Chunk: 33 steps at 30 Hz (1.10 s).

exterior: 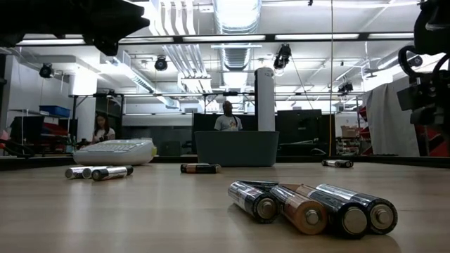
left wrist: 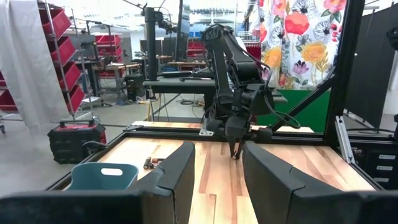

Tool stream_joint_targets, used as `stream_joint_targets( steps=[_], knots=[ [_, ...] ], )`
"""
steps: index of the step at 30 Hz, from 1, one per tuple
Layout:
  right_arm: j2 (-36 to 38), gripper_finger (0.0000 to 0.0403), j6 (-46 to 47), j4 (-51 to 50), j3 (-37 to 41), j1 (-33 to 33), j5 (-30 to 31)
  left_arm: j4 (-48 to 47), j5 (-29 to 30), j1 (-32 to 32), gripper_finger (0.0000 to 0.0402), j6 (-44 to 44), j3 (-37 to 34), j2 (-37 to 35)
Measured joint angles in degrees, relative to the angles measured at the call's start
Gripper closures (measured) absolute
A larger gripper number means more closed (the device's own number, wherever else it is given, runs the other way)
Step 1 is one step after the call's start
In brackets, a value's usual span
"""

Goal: Sort batteries
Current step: Put the brown battery into the green bin

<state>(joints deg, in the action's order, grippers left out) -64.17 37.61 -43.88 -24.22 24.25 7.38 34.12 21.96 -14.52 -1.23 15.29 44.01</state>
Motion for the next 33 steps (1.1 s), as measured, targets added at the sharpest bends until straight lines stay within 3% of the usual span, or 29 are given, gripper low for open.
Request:
stream_joint_targets(
  steps=[8, 12, 16, 19, 24, 28, 33],
  knots=[
    [0.0, 0.0368, -2.0, 6.7, -3.1, -0.3, 16.0, 2.1, 0.0, 0.0, 0.0286, 0.0, 0.0, 0.0],
    [0.4, 0.0368, -9.2, 18.1, -5.8, -2.3, 19.1, 3.4, 0.0, 0.0, 0.0286, 0.0, 0.0, 0.5],
    [1.1, 0.0368, -21.0, 38.7, -6.8, -4.8, 18.5, 5.4, 0.0, 0.0, 0.0286, 0.0, 0.1, 2.3],
    [1.0, 0.0368, -31.0, 53.9, -6.8, -6.8, 14.2, 8.4, -0.3, 0.0, 0.0286, -0.6, 0.1, 4.7],
    [-0.4, 0.0368, -41.8, 77.6, -6.8, -11.3, 1.7, 15.5, -3.1, 0.0, 0.0286, -2.3, 0.1, 9.6],
    [-3.9, 0.0368, -43.7, 94.2, -6.8, -14.8, -8.0, 23.7, -6.9, 0.0, 0.0286, -4.7, 0.1, 15.1],
    [-12.5, 0.0368, -43.4, 112.1, -8.4, -17.1, -13.5, 35.5, -8.0, 0.0, 0.0286, -7.5, 0.1, 23.4]
  ],
)
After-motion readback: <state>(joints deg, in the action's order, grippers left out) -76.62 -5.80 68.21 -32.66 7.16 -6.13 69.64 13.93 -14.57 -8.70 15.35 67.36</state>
